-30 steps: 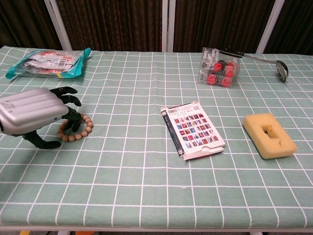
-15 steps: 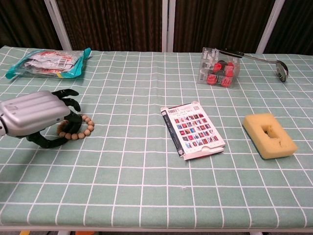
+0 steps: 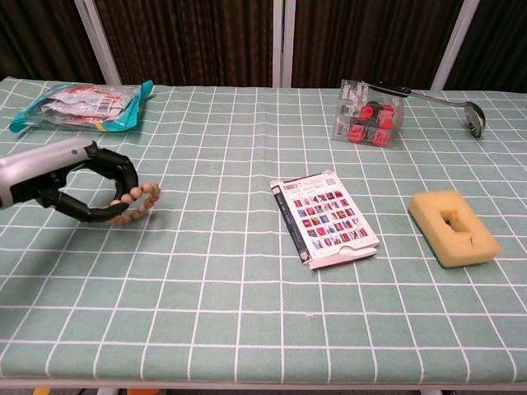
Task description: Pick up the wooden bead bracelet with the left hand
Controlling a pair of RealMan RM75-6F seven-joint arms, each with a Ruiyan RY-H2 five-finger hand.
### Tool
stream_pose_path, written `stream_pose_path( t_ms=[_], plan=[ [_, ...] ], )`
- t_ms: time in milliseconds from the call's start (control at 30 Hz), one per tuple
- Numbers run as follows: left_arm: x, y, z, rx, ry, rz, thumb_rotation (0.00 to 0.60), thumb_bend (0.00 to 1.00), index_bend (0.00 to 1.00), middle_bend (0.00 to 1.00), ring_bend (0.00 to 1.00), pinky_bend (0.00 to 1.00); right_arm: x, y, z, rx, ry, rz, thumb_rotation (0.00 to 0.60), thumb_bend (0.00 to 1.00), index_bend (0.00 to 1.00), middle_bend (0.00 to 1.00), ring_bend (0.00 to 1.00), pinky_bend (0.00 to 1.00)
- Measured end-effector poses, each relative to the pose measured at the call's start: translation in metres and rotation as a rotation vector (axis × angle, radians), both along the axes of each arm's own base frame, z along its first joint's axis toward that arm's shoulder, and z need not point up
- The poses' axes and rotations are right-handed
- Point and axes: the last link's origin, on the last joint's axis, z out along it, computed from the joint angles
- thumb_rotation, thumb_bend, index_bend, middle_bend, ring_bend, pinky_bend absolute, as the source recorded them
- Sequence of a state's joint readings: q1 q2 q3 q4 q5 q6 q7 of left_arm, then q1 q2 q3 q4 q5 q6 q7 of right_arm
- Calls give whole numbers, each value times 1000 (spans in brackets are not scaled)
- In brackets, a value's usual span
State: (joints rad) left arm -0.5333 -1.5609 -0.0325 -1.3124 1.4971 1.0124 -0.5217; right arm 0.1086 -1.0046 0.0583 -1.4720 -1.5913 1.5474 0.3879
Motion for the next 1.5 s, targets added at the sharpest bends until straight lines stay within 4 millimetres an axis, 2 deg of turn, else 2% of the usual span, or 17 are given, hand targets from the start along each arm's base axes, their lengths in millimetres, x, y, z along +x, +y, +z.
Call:
stream_pose_path(
  t_ms=[300, 467, 533, 600, 667, 800, 833, 900, 1067, 1167, 1400, 1500],
  plan=[
    [13, -5, 14, -276, -542, 420, 600, 483, 546, 588, 246, 89, 2, 2, 2, -11, 4, 4, 600, 104, 0, 10, 0, 0],
    [23, -11, 17, -408, -748, 594, 593, 484, 511, 562, 246, 91, 3, 3, 3, -18, 8, 7, 600, 104, 0, 10, 0, 0],
    [27, -14, 18, -455, -824, 655, 536, 486, 488, 540, 246, 90, 3, 4, 4, -20, 9, 7, 600, 105, 0, 10, 0, 0],
    [31, -15, 20, -498, -891, 705, 450, 488, 461, 520, 245, 88, 3, 4, 4, -23, 10, 7, 600, 104, 0, 10, 0, 0],
    [34, -17, 21, -530, -945, 739, 432, 489, 456, 509, 242, 84, 3, 5, 5, -27, 10, 6, 600, 105, 0, 10, 0, 0],
    [40, -18, 25, -600, -1061, 790, 340, 482, 432, 490, 238, 81, 4, 5, 6, -31, 12, 8, 600, 104, 0, 11, 0, 0],
    [41, -18, 26, -614, -1077, 790, 336, 480, 428, 489, 238, 82, 4, 5, 6, -31, 13, 9, 600, 104, 0, 11, 0, 0],
    [42, -18, 27, -642, -1091, 775, 361, 480, 427, 497, 238, 82, 4, 5, 6, -31, 15, 11, 600, 104, 0, 11, 0, 0],
    [40, -16, 29, -631, -1049, 730, 542, 480, 453, 535, 238, 87, 5, 5, 6, -33, 16, 11, 600, 104, 0, 11, 0, 0],
    [36, -14, 30, -589, -1000, 703, 588, 481, 468, 548, 238, 88, 5, 5, 6, -32, 16, 10, 600, 104, 0, 11, 0, 0],
    [32, -11, 32, -514, -955, 710, 600, 484, 503, 578, 249, 90, 4, 5, 5, -32, 15, 10, 600, 105, 0, 12, 0, 0],
    [33, -10, 32, -503, -948, 708, 587, 483, 522, 594, 255, 91, 4, 5, 5, -31, 15, 8, 600, 104, 0, 12, 0, 0]
  ],
)
